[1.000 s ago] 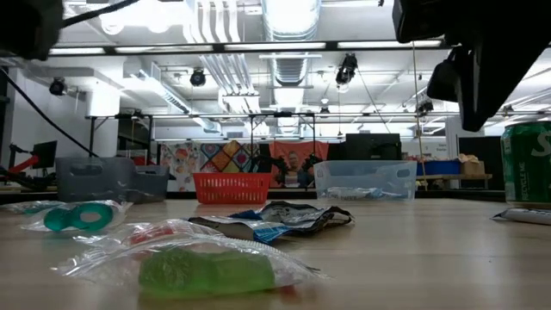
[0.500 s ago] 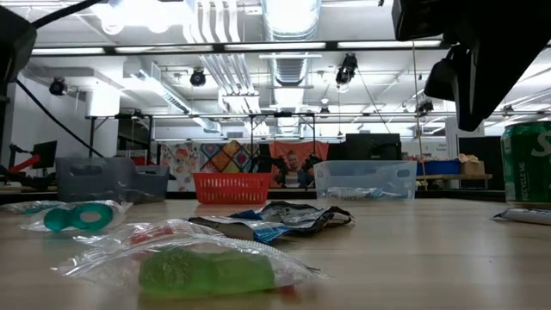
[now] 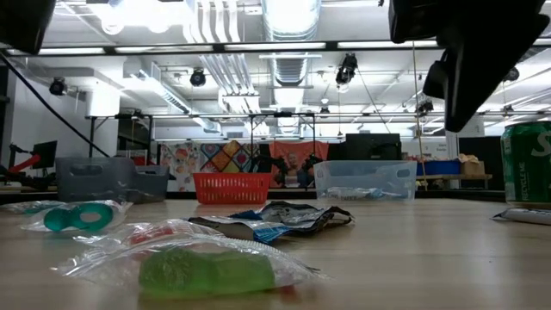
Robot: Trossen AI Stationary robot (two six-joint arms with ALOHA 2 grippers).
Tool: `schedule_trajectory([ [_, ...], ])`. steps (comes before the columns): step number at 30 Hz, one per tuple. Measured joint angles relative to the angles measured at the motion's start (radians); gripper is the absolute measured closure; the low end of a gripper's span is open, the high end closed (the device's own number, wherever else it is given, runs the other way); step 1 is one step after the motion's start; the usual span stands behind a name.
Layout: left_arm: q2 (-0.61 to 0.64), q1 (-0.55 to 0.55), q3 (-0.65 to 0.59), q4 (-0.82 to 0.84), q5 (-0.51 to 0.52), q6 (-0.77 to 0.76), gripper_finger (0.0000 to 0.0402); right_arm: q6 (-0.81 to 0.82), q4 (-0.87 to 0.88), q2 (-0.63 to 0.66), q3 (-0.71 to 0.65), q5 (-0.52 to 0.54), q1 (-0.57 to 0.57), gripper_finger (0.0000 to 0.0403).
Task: Sort candy
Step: Put the brown chocolate into the black bin
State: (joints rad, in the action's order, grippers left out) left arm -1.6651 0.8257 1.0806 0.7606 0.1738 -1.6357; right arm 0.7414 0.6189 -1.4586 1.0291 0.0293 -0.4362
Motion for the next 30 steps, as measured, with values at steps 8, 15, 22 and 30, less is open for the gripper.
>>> schedule_trajectory([
  [8,-0.234,0.002,0.186,0.25,-0.038,-0.029,0.0256,0.0,-0.004,0.0,-0.001,0.029,0.0,0.0306],
  [15,-0.361,0.002,0.329,0.342,-0.053,0.009,0.0227,-0.039,-0.011,-0.002,-0.003,0.081,0.0,0.0301],
  [22,-0.376,0.002,0.312,0.336,-0.061,-0.009,0.0226,-0.046,-0.013,-0.002,-0.003,0.084,0.0,0.0307],
  [30,-0.371,0.003,0.282,0.272,-0.051,0.062,0.0289,-0.084,-0.014,-0.002,-0.003,0.085,0.0,0.03],
])
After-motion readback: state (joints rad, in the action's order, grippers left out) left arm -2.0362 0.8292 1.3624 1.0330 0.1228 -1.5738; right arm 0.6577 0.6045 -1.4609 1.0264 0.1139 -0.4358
